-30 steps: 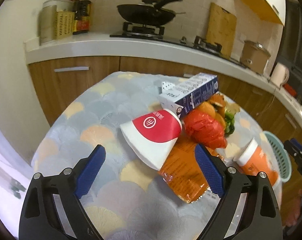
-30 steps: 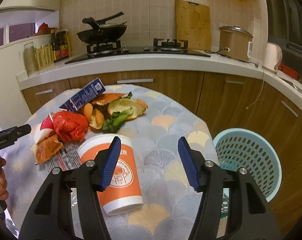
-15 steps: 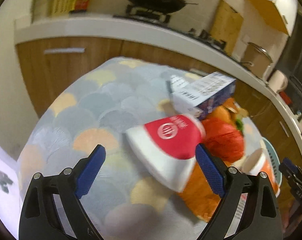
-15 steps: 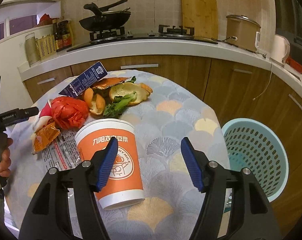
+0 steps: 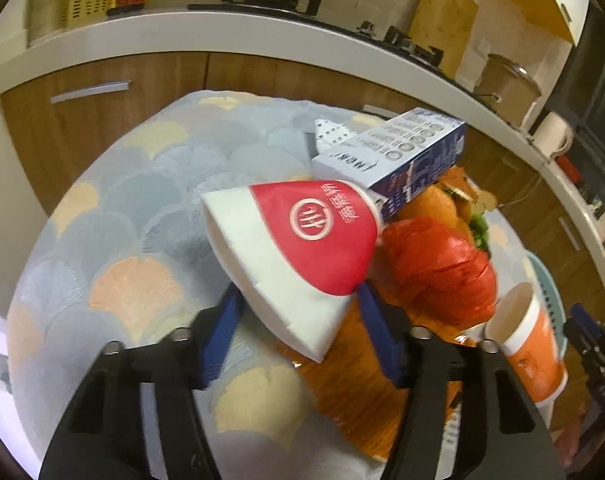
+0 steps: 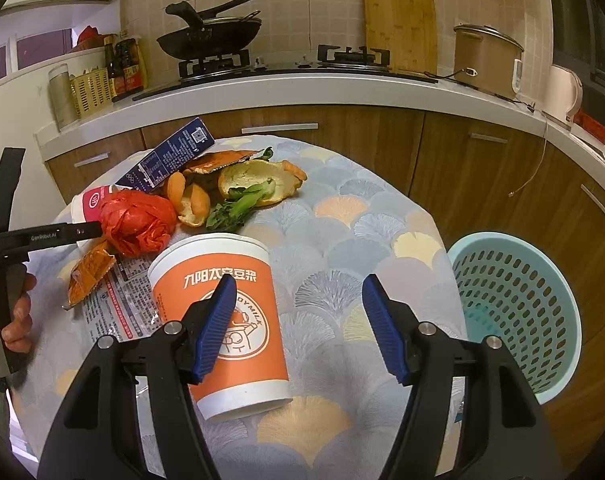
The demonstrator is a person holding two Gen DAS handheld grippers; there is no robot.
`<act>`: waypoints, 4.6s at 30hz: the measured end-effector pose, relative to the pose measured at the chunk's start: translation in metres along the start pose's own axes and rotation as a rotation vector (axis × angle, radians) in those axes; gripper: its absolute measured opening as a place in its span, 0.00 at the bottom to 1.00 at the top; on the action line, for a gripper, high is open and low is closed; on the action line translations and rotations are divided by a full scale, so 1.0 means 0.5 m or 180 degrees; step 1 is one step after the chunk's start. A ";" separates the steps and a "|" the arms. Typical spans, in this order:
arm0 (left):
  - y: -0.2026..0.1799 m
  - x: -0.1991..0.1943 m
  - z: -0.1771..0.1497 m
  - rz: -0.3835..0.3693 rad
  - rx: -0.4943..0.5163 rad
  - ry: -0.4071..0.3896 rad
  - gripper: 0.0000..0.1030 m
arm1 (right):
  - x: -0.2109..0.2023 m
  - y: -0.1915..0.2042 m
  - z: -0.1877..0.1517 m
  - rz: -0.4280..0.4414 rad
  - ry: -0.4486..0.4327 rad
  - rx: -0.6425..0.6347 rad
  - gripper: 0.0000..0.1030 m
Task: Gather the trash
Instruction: 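Grasp the red-and-white paper cup with left tool while right tool approaches orange cup, then grasp the orange soy-milk cup with the right tool and lift it, then carry both cups over the blue basket and open both tools to drop them, then grasp the orange snack wrapper with left tool while right tool grasps red bag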
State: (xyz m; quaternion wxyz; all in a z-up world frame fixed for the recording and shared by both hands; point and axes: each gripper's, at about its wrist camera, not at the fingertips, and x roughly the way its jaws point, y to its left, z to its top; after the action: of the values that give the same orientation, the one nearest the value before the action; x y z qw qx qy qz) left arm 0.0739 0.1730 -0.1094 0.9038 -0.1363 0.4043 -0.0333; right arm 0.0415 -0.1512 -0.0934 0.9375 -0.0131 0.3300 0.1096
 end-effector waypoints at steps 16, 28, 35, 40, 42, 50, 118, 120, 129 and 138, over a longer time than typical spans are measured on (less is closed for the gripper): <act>-0.024 -0.036 0.004 -0.0121 0.0048 -0.0343 0.14 | 0.012 0.022 -0.001 0.0498 0.0132 -0.0123 0.79; -0.046 -0.089 -0.009 -0.0094 0.0129 -0.0501 0.10 | 0.083 0.054 -0.013 0.0601 0.0539 -0.0201 0.81; -0.078 -0.143 -0.015 -0.0190 0.0198 -0.0685 0.09 | 0.053 0.030 -0.005 0.0745 0.0414 -0.0067 0.70; -0.123 -0.189 -0.009 -0.0357 0.0275 -0.0854 0.09 | -0.008 0.006 0.013 0.0625 0.0146 -0.0062 0.70; -0.150 -0.204 -0.004 -0.0423 0.0327 -0.0918 0.09 | -0.026 -0.011 0.019 0.0539 0.0061 -0.0041 0.70; -0.322 -0.218 0.022 -0.0836 0.0692 -0.1027 0.09 | -0.100 -0.130 0.046 0.0188 -0.0232 0.0158 0.70; -0.423 -0.138 -0.012 -0.0868 0.0563 -0.0708 0.63 | -0.089 -0.245 0.027 -0.0277 -0.0239 0.0353 0.73; -0.383 -0.173 -0.005 -0.0775 0.0484 -0.0819 0.63 | -0.084 -0.195 0.041 -0.0172 -0.0265 0.0239 0.71; -0.188 -0.258 -0.004 -0.0314 0.0093 -0.1046 0.64 | -0.027 -0.019 0.044 0.0400 -0.0172 0.0022 0.55; -0.107 -0.195 -0.054 -0.0222 0.0052 -0.0627 0.66 | 0.032 0.068 0.011 0.0699 0.0108 -0.0120 0.35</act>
State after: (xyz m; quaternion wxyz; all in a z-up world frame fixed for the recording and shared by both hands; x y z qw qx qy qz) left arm -0.0088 0.1323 -0.0416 0.9385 -0.1455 0.3083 -0.0545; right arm 0.0498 -0.1145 -0.0973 0.9137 0.0036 0.3431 0.2177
